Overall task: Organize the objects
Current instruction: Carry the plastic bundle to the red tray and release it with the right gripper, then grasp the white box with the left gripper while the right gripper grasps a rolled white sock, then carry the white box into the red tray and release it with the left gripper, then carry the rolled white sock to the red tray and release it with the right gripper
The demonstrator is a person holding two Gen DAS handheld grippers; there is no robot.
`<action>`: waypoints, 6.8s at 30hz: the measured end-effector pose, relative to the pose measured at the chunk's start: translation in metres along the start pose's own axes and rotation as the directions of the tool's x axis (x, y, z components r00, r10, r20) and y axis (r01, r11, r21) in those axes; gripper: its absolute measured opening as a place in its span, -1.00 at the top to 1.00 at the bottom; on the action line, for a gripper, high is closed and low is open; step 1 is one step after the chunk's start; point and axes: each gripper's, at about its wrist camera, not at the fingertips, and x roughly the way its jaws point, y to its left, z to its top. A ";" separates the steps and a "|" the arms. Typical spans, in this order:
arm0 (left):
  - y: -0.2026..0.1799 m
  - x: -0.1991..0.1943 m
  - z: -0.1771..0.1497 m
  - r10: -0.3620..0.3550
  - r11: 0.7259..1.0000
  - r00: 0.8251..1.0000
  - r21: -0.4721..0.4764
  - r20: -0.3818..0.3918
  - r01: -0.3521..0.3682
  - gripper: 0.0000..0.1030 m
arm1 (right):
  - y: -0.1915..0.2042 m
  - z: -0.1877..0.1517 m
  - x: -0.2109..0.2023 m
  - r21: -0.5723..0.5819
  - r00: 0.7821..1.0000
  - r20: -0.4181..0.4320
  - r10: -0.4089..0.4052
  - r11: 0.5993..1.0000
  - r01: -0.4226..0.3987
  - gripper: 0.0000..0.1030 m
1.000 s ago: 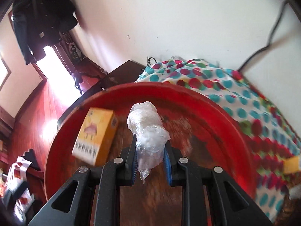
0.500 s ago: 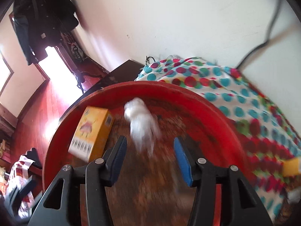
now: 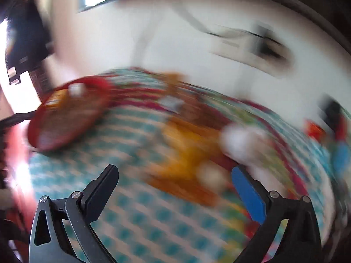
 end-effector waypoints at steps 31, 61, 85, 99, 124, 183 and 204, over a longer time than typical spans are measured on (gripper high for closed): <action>-0.256 0.067 0.022 -0.282 0.810 0.945 0.486 -0.166 0.327 -0.18 | -0.102 -0.012 0.091 0.083 0.996 -0.089 -0.011 0.996 0.019 -0.13; -0.347 0.189 0.057 -0.343 0.667 0.878 0.571 -0.335 0.479 0.03 | -0.097 -0.012 0.093 0.055 0.994 -0.106 0.018 0.998 -0.012 -0.54; -0.261 0.070 0.038 -0.352 0.811 0.905 0.406 -0.238 0.422 0.42 | -0.099 -0.009 0.078 0.095 0.999 -0.034 0.005 0.995 -0.002 0.37; -0.170 0.018 0.058 -0.272 0.890 0.954 0.344 -0.128 0.300 0.42 | -0.101 -0.007 0.083 0.070 0.998 -0.051 -0.036 0.997 0.040 0.34; -0.034 0.126 0.102 0.015 0.997 0.988 0.081 -0.156 -0.002 0.42 | -0.106 -0.005 0.084 0.096 0.998 -0.060 -0.020 0.995 0.026 0.27; -0.102 0.019 -0.026 -0.039 0.952 0.997 0.304 0.067 0.017 0.23 | -0.098 -0.004 0.080 0.065 0.996 -0.045 -0.081 0.994 0.084 0.28; -0.088 0.026 -0.039 -0.114 0.960 0.993 0.260 0.010 0.107 0.23 | -0.061 -0.017 0.047 0.099 0.992 -0.032 -0.122 0.987 0.124 0.31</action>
